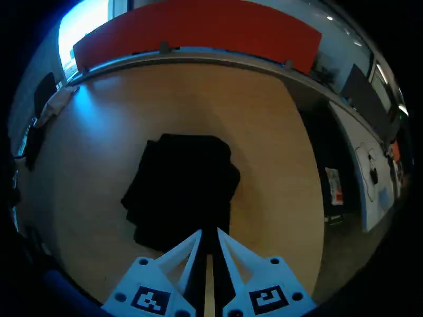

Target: Fold towel

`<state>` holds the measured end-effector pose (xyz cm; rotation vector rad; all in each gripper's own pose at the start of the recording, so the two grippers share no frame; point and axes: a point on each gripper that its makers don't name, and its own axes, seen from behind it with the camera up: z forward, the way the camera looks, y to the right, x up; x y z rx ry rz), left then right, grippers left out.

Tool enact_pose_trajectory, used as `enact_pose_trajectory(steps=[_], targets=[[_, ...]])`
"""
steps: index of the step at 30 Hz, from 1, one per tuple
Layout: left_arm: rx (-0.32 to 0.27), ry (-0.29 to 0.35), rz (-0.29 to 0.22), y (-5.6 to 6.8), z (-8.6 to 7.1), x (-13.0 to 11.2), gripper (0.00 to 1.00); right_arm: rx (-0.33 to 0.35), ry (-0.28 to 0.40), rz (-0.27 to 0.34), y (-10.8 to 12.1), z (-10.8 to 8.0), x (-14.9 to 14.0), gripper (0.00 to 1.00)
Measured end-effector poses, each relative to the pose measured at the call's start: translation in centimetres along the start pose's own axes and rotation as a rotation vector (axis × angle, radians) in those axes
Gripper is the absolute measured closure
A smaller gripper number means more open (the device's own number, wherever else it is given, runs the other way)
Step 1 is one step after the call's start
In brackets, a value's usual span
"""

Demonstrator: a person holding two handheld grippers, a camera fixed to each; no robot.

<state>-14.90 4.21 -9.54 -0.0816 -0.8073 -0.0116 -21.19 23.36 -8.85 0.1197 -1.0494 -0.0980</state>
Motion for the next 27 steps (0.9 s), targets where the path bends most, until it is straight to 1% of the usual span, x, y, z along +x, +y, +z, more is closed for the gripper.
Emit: enact_pose_trajectory(steps=[6, 11, 20, 27], targets=[[0.002, -0.003, 0.005, 0.1, -0.1, -0.2, 0.05, -0.029, -0.047, 0.024, 0.5, 1.1, -1.5, 0.95], [0.006, -0.002, 0.004, -0.2, -0.3, -0.3, 0.05, -0.050, -0.069, 0.033, 0.6, 1.9, -2.3, 0.95], [0.011, -0.001, 0.005, -0.5, -0.6, -0.4, 0.04, -0.081, -0.086, 0.042, 0.7, 2.7, -2.9, 0.94], [0.014, -0.003, 0.003, -0.7, -0.6, -0.4, 0.04, -0.084, -0.078, 0.048, 0.6, 2.7, -2.9, 0.94]])
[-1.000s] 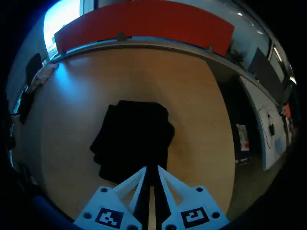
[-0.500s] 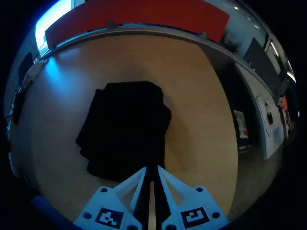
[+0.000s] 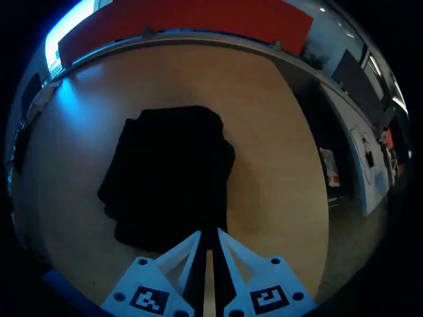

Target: Fold towel

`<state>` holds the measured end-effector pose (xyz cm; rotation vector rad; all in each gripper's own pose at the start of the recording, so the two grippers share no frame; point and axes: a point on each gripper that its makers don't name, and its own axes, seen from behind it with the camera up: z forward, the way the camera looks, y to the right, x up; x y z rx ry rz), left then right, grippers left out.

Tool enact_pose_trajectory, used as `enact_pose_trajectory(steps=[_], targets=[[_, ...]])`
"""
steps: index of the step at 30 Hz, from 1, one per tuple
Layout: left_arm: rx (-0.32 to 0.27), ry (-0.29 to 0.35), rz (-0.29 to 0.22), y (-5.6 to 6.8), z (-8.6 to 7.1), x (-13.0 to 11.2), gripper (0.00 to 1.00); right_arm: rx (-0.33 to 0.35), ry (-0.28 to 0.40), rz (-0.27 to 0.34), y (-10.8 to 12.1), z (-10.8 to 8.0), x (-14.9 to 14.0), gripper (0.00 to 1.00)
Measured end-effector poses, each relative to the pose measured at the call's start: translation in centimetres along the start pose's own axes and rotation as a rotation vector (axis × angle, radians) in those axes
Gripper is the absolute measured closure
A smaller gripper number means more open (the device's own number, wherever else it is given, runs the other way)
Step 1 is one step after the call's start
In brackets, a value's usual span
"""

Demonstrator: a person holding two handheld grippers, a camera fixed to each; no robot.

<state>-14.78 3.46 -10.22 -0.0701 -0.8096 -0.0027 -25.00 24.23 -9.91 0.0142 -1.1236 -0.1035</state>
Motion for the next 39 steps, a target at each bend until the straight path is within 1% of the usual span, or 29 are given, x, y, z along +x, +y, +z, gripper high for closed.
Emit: enact_pose_trajectory(steps=[3, 6, 9, 11, 12, 13, 14, 15, 17, 19, 22, 23, 27, 33, 36, 39], targets=[[0.000, 0.001, -0.002, -0.1, 0.0, 0.1, 0.05, -0.002, 0.004, 0.001, 0.0, 0.0, 0.0, 0.92], [0.001, 0.003, -0.001, -0.2, 0.0, 0.2, 0.04, -0.009, 0.011, 0.002, 0.2, -0.1, 0.1, 0.83], [0.002, 0.005, 0.000, -0.2, -0.1, 0.2, 0.05, -0.015, 0.024, 0.004, 0.4, -0.3, 0.3, 0.68], [0.002, 0.006, -0.001, -0.2, 0.0, 0.3, 0.05, -0.017, 0.028, 0.006, 0.5, -0.4, 0.3, 0.61], [0.002, 0.006, -0.001, -0.2, 0.0, 0.3, 0.04, -0.018, 0.029, 0.007, 0.5, -0.5, 0.3, 0.59], [0.003, 0.006, -0.001, -0.2, 0.0, 0.3, 0.04, -0.020, 0.029, 0.007, 0.6, -0.6, 0.2, 0.54], [0.003, 0.006, -0.001, -0.3, 0.0, 0.3, 0.05, -0.022, 0.030, 0.007, 0.6, -0.6, 0.2, 0.43], [0.003, 0.007, 0.000, -0.3, 0.0, 0.3, 0.05, -0.024, 0.031, 0.007, 0.7, -0.7, 0.2, 0.35], [0.002, 0.007, -0.001, -0.2, 0.0, 0.3, 0.05, -0.030, 0.038, 0.006, 0.8, -0.8, 0.2, 0.29], [0.002, 0.008, -0.001, -0.2, 0.0, 0.4, 0.04, -0.034, 0.044, 0.006, 0.9, -0.9, 0.3, 0.26], [0.000, 0.009, -0.002, -0.1, 0.0, 0.4, 0.04, -0.038, 0.054, 0.008, 0.9, -1.1, 0.4, 0.13], [0.000, 0.010, -0.002, -0.1, 0.0, 0.4, 0.04, -0.037, 0.056, 0.008, 0.8, -1.1, 0.4, 0.10], [-0.002, 0.012, 0.000, 0.0, 0.0, 0.4, 0.04, -0.032, 0.063, 0.008, 0.6, -1.3, 0.6, 0.09], [-0.003, 0.014, 0.001, 0.0, 0.0, 0.5, 0.04, -0.034, 0.082, 0.007, 0.3, -1.7, 1.2, 0.04], [-0.004, 0.015, 0.000, 0.0, 0.0, 0.5, 0.05, -0.035, 0.108, 0.016, 0.1, -2.0, 1.9, 0.04], [-0.004, 0.017, 0.000, -0.1, 0.1, 0.6, 0.05, -0.031, 0.149, 0.035, -0.4, -2.3, 2.9, 0.04]])
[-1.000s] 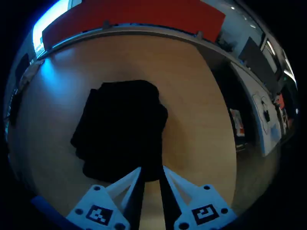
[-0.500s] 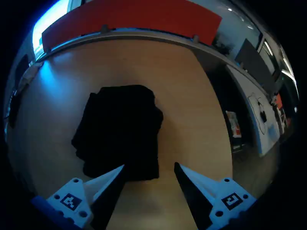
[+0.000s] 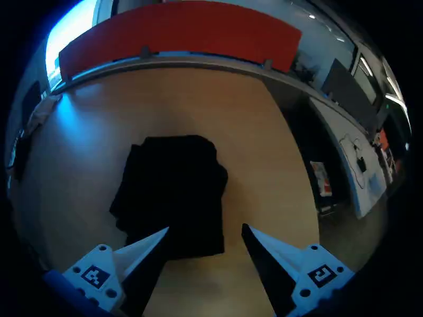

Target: Fold towel

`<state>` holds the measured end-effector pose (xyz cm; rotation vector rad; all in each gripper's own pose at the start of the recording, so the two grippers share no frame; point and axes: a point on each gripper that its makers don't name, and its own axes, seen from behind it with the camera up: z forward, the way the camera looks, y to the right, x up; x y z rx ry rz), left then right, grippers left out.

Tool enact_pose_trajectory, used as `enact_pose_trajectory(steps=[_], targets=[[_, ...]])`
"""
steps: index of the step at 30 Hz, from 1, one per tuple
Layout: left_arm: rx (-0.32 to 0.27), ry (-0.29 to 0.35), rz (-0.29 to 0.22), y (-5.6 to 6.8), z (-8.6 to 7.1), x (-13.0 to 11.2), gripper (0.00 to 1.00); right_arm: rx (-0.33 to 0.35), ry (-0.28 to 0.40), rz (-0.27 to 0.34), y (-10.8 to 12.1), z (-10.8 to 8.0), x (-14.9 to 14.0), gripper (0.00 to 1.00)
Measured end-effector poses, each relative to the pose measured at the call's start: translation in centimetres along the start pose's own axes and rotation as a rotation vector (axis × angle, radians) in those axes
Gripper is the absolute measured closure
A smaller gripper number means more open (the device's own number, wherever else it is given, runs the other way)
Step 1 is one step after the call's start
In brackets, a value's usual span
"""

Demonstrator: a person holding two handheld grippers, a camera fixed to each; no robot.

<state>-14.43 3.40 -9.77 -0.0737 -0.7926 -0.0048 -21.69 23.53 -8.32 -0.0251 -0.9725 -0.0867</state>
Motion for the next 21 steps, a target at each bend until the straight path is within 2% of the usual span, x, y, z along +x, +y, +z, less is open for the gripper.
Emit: enact_pose_trajectory(steps=[9, 18, 21], targets=[[-0.003, 0.013, 0.000, 0.0, 0.1, 0.6, 0.05, -0.006, 0.165, 0.049, -1.5, -1.1, 4.0, 0.04], [-0.007, 0.029, 0.002, 0.1, 0.2, 1.3, 0.04, -0.029, 0.363, 0.094, -2.8, -3.6, 8.7, 0.04], [-0.006, 0.036, 0.001, 0.1, 0.3, 1.5, 0.05, -0.033, 0.402, 0.103, -3.3, -4.2, 9.6, 0.04]])
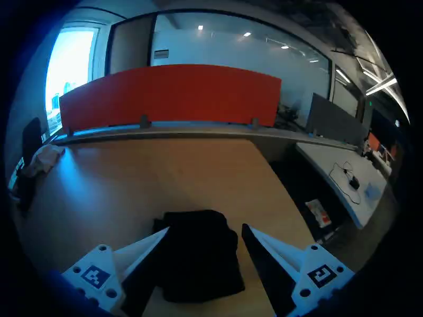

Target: Fold towel

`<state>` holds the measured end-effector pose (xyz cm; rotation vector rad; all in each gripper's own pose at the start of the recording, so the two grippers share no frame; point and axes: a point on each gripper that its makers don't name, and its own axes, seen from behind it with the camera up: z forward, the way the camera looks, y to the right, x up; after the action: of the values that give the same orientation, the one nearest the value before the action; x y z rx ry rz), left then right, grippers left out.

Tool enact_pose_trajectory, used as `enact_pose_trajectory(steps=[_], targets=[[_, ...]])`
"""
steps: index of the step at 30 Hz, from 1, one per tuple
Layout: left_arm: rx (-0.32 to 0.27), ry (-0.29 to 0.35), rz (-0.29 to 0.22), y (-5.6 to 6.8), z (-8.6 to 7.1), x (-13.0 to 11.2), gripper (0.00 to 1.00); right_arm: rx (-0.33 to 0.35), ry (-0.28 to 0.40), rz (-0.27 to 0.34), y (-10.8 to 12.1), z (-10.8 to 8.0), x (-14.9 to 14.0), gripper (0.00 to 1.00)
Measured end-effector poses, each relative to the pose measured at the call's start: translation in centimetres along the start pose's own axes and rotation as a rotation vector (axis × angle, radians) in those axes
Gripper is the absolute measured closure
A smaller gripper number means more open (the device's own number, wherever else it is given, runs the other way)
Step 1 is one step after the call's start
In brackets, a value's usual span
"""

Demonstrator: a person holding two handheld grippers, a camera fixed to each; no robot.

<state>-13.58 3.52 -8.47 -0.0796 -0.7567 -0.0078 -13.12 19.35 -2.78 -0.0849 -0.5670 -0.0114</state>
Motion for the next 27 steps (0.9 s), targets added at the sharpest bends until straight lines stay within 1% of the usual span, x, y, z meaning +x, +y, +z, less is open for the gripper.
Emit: enact_pose_trajectory(steps=[9, 11, 14, 18, 20, 24, 27], targets=[[-0.010, 0.026, -0.002, 0.3, 0.2, 0.9, 0.04, -0.005, 0.087, 0.008, -1.8, -0.4, 2.2, 0.05], [-0.012, 0.037, -0.002, 0.4, 0.2, 1.2, 0.04, -0.003, 0.112, 0.012, -2.3, -0.6, 2.9, 0.05], [-0.014, 0.060, 0.000, 0.4, 0.2, 2.0, 0.04, -0.004, 0.169, 0.020, -3.0, -1.1, 4.6, 0.05], [-0.014, 0.109, -0.002, 0.4, 0.1, 3.5, 0.05, -0.008, 0.252, 0.030, -4.0, -2.0, 7.1, 0.04], [-0.015, 0.143, -0.010, 0.3, 0.0, 4.5, 0.05, -0.011, 0.276, 0.032, -4.4, -2.3, 7.8, 0.04], [-0.012, 0.219, -0.034, -0.1, -0.3, 6.6, 0.05, -0.011, 0.296, 0.028, -5.1, -2.5, 8.4, 0.04], [0.002, 0.269, -0.053, -0.7, -0.5, 8.1, 0.04, -0.017, 0.307, 0.026, -5.5, -2.7, 8.9, 0.04]])
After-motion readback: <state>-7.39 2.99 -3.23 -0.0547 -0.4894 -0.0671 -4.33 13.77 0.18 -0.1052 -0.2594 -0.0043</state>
